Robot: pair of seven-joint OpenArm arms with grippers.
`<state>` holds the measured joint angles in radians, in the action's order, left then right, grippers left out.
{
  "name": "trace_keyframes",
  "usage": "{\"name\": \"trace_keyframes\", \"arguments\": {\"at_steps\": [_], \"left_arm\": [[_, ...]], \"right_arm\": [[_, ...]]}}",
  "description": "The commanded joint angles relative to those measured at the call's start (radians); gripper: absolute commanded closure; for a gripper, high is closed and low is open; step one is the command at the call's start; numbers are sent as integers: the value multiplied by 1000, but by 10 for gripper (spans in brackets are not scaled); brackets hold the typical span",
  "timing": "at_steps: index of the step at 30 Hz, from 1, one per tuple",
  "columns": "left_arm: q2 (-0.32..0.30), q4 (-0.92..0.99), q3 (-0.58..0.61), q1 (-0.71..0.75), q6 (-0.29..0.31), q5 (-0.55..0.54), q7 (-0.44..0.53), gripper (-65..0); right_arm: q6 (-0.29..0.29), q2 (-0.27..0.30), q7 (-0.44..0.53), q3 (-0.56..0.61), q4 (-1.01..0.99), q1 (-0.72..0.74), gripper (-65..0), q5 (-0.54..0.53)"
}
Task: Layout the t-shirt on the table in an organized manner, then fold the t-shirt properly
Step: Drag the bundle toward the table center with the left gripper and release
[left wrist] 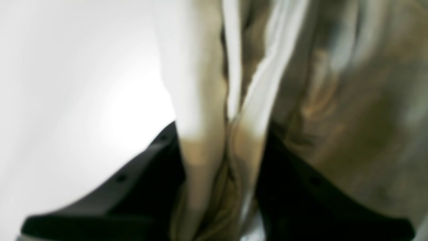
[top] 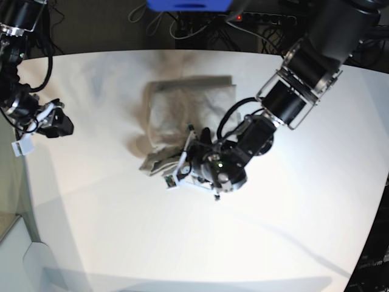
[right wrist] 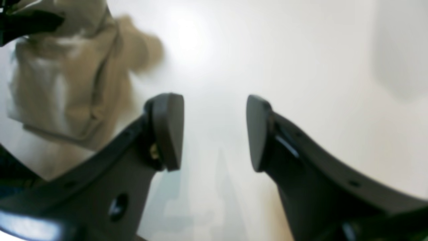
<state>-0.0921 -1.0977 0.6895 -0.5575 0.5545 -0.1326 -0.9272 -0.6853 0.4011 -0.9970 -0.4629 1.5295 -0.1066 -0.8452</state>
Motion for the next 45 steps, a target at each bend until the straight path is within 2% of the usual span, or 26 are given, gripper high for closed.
{"name": "trace_keyframes", "arguments": {"at_steps": [1, 5, 13, 23, 25, 28, 33, 40, 45], "left_arm": [[19, -11, 2, -34, -3, 29, 36, -4], [32, -3, 48, -22, -1, 132, 102, -4], [51, -3, 54, -12, -1, 256, 115, -4], [51, -8, 52, -11, -11, 276, 104, -17], [51, -12, 49, -11, -11, 276, 104, -71], [51, -14, 49, -11, -11, 276, 104, -241], [65, -15, -64, -11, -12, 276, 109, -650], [62, -101, -210, -12, -12, 276, 104, -650], [62, -201, -370, -11, -11, 276, 101, -650]], "right_arm": [[-13, 19, 20, -13, 16, 3, -307, -30], [-13, 19, -15, -23, 22, -3, -307, -30], [-13, 17, -29, -23, 24, -6, -307, -30], [-13, 15, -61, -21, 24, -3, -307, -30], [-13, 14, -67, -21, 24, 0, -306, -30], [-13, 14, -67, -18, 24, 0, -306, -30], [-13, 14, -66, -17, 24, 0, -306, -30], [-13, 14, -61, -15, 24, 3, -306, -30], [-13, -12, -64, -13, 26, 31, -306, -29]]}}
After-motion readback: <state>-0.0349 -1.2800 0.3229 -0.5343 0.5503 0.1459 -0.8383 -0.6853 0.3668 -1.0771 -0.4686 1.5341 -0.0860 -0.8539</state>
